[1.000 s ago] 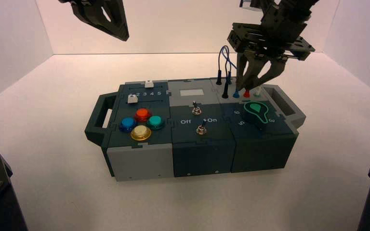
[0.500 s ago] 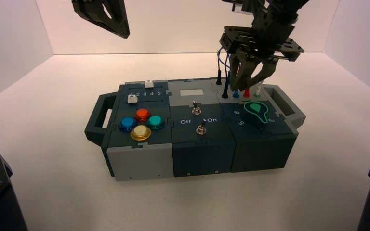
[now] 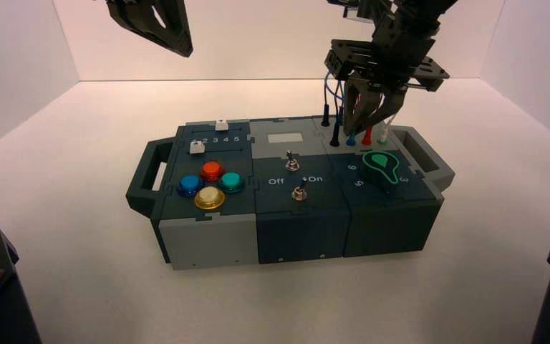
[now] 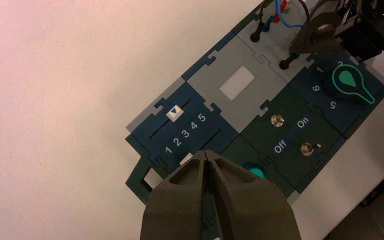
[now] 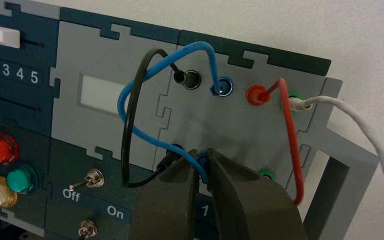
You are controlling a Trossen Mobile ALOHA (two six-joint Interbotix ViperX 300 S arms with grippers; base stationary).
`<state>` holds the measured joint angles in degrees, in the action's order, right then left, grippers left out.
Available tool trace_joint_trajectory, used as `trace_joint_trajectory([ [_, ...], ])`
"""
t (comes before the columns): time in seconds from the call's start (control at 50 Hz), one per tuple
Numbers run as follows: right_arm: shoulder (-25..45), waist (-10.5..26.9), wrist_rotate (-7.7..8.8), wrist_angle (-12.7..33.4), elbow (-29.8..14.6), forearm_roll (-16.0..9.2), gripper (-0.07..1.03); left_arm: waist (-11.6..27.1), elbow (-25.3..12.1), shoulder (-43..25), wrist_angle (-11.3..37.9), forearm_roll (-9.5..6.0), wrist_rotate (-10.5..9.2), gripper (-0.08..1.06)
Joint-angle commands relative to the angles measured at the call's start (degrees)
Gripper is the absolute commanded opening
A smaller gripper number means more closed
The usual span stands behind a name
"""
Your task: Pull the blue wire.
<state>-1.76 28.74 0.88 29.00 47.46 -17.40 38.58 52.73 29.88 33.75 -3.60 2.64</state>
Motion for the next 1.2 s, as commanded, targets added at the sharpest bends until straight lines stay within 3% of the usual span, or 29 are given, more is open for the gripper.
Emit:
trace_joint_trajectory([
  [0.02,-1.2,-0.3,0.00,0.8,-0.8,0.2,-0.02,0.2,-1.9,0.4,-0.3,0.18,0.53,-0.03],
  [0.34,-8.7,-0.3,-0.44,2.5,-1.1,0.2,-0.02,0.2,-2.0,0.4,-0.1,0.26,0.44,-0.03],
  [0.52,-7.8,-0.3,-0.44,1.9,-1.2,0.3,-0.02,0.2,-2.1,0.3,0.0,0.18,0.53,-0.03],
  [0.76,-4.9,-0.3,-0.44,-4.0,-0.8,0.2,-0.02,0.2,-2.1,0.6,0.2,0.26,0.44,-0.03],
  [1.0,-1.5,-0.3,-0.09,-4.7,-1.7,1.4,-0.02,0.2,-1.9,0.6,-0.1,0.26,0.44,-0.03],
  [1.16,0.7,0.0,0.70,-4.7,-1.2,1.9,0.28,0.0,-1.8,0.4,-0.4,0.88,0.53,-0.03],
  [1.2,0.6,0.0,0.79,-4.7,-1.0,2.4,0.30,0.0,-1.8,0.4,-0.4,0.97,0.53,-0.03],
])
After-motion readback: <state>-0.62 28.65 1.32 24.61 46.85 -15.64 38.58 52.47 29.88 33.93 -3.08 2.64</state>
